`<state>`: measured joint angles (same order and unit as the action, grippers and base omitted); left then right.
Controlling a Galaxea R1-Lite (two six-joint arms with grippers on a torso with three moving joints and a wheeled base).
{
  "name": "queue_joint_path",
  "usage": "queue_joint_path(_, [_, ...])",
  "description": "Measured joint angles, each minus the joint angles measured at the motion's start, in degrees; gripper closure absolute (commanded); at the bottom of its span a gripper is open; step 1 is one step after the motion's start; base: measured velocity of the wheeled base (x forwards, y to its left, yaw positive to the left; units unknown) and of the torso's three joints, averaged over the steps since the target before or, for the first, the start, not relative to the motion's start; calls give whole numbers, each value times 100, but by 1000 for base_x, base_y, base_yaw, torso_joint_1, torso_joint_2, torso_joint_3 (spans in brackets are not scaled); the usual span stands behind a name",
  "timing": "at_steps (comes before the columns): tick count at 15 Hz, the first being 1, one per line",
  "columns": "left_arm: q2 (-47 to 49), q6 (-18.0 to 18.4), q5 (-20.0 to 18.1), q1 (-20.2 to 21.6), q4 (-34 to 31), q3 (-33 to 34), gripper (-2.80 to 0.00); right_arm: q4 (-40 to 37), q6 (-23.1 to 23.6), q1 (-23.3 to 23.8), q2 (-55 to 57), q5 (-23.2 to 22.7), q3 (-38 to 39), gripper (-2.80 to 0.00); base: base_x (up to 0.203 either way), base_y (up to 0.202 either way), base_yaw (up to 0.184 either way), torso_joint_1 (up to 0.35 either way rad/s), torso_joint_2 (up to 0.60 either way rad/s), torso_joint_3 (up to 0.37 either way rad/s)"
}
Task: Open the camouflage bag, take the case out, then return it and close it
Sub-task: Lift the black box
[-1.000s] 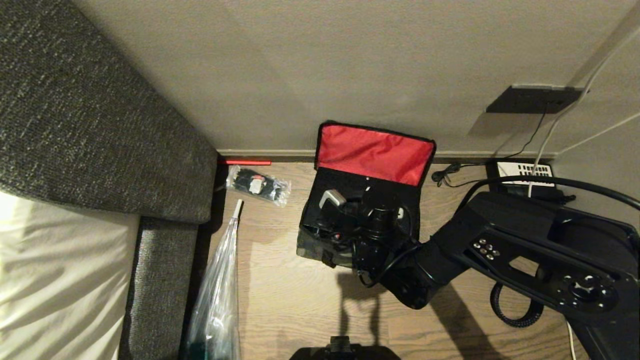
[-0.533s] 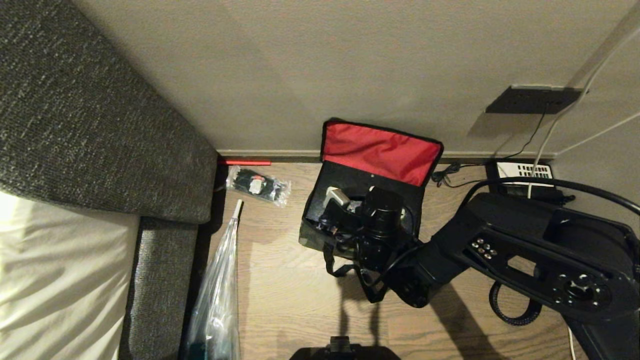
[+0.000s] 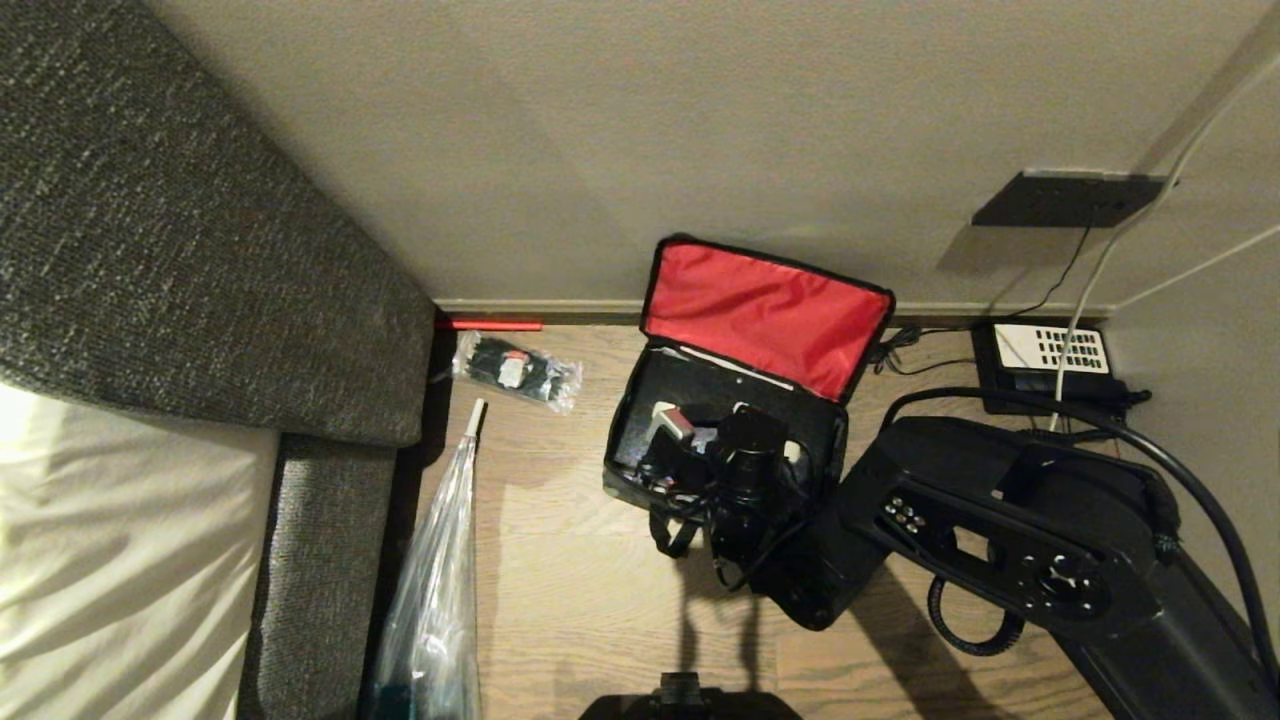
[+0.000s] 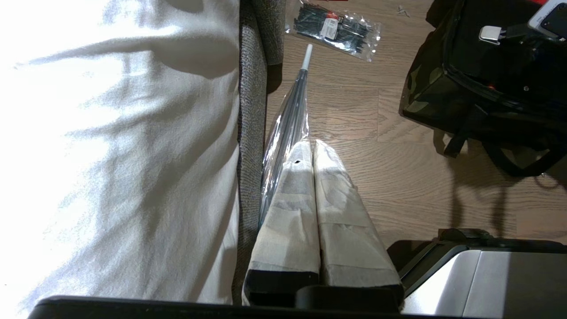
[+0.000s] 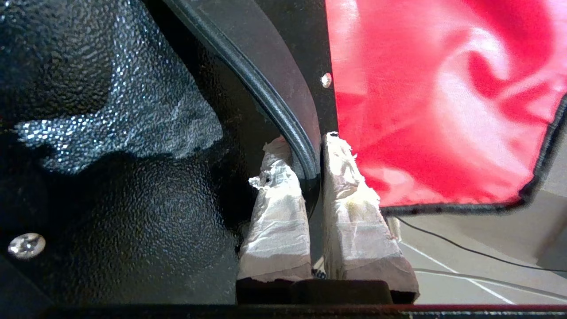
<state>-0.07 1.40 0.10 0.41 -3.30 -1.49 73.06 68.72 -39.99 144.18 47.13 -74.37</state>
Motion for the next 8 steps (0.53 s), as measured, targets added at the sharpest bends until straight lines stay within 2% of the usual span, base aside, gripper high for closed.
queue_joint_path(8, [0,0,-4,0,2,0,0,-55,24,-17,-229,-7,7,0,0,0,0,0,0,0])
